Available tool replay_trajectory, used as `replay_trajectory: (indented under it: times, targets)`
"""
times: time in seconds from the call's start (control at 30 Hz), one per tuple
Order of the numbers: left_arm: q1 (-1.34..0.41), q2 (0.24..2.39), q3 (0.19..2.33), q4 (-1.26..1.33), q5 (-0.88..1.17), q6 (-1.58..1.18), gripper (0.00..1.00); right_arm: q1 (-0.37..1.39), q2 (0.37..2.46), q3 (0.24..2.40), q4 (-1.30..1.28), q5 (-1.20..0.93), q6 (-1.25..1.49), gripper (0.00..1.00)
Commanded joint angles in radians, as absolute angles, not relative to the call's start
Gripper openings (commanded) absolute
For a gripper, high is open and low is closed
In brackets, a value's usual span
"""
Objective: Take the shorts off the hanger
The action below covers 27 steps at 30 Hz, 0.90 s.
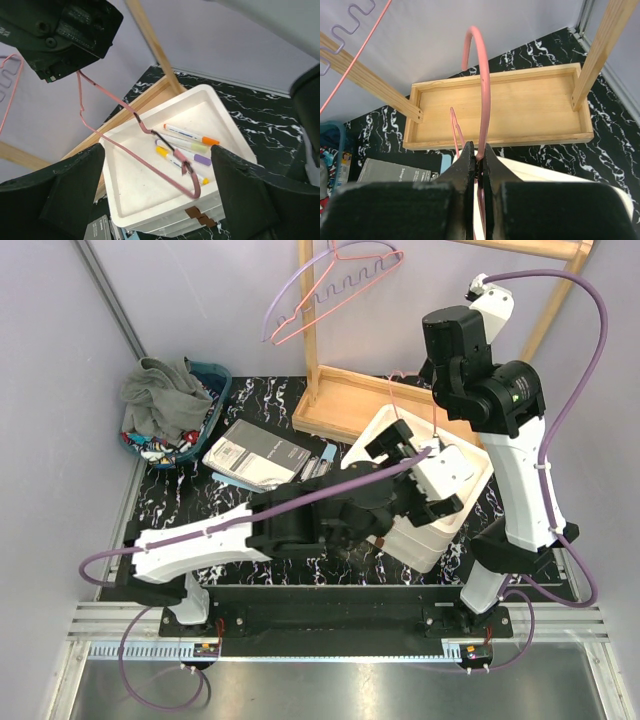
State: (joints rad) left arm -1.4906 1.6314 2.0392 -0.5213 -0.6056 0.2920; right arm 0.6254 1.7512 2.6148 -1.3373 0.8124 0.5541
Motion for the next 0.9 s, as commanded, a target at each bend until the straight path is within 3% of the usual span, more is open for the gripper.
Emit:
replay_trajectory:
  times: [0.0,0.03,0.13,0.2,0.23,0.27,0.33,0.37,0.43,0.47,0.53,0.57,0.6,0.63,0.87]
  targets:
    - [-1.494,1.693,2.117,-0.485,-0.791,0.385,0.82,0.626,1.741,2.646,-1.39,0.782,0.62,0.0]
    - [-1.496,1.707,2.126,-0.483,-0.822,0.39,0.74,0.626,1.741,2.64,-1.391,0.775,0.626,0.0]
    - [-1.494,1.727,2.129,-0.476,-0.876,0.419,0.67,0.624,1.727,2.619,-1.393,0.747,0.641,0.0]
    - [-1.494,1.733,2.129,-0.468,-0.888,0.448,0.56,0.626,1.718,2.606,-1.39,0.73,0.65,0.0]
    - [-1.494,1.739,2.128,-0.454,-0.903,0.457,0.49,0.626,1.715,2.597,-1.391,0.727,0.652,0.0]
    - [-1.494,1.741,2.129,-0.446,-0.913,0.472,0.27,0.624,1.71,2.589,-1.391,0.718,0.653,0.0]
    - [-1.494,1.74,2.128,-0.416,-0.939,0.482,0.1,0.626,1.704,2.573,-1.387,0.713,0.653,0.0]
    - [-1.494,1.736,2.119,-0.408,-0.943,0.491,0.01,0.626,1.698,2.568,-1.387,0.715,0.647,0.05]
    - [-1.494,1.714,2.103,-0.374,-0.94,0.491,0.0,0.626,1.683,2.547,-1.37,0.713,0.635,0.22]
    - [-1.493,1.701,2.086,-0.361,-0.937,0.486,0.0,0.626,1.675,2.537,-1.365,0.716,0.617,0.42]
    - [-1.488,1.654,2.03,-0.319,-0.924,0.474,0.0,0.626,1.646,2.496,-1.332,0.716,0.592,0.65]
    - [-1.479,1.635,2.014,-0.315,-0.919,0.447,0.0,0.626,1.631,2.479,-1.298,0.713,0.559,0.85]
    - [-1.471,1.608,1.988,-0.318,-0.908,0.43,0.0,0.626,1.615,2.442,-1.284,0.712,0.546,0.94]
    - [-1.463,1.591,1.976,-0.321,-0.897,0.389,0.0,0.626,1.577,2.422,-1.264,0.689,0.513,1.0]
    - [-1.28,1.413,1.85,-0.374,-0.717,0.129,0.0,0.626,1.361,2.214,-1.044,0.448,0.425,1.0]
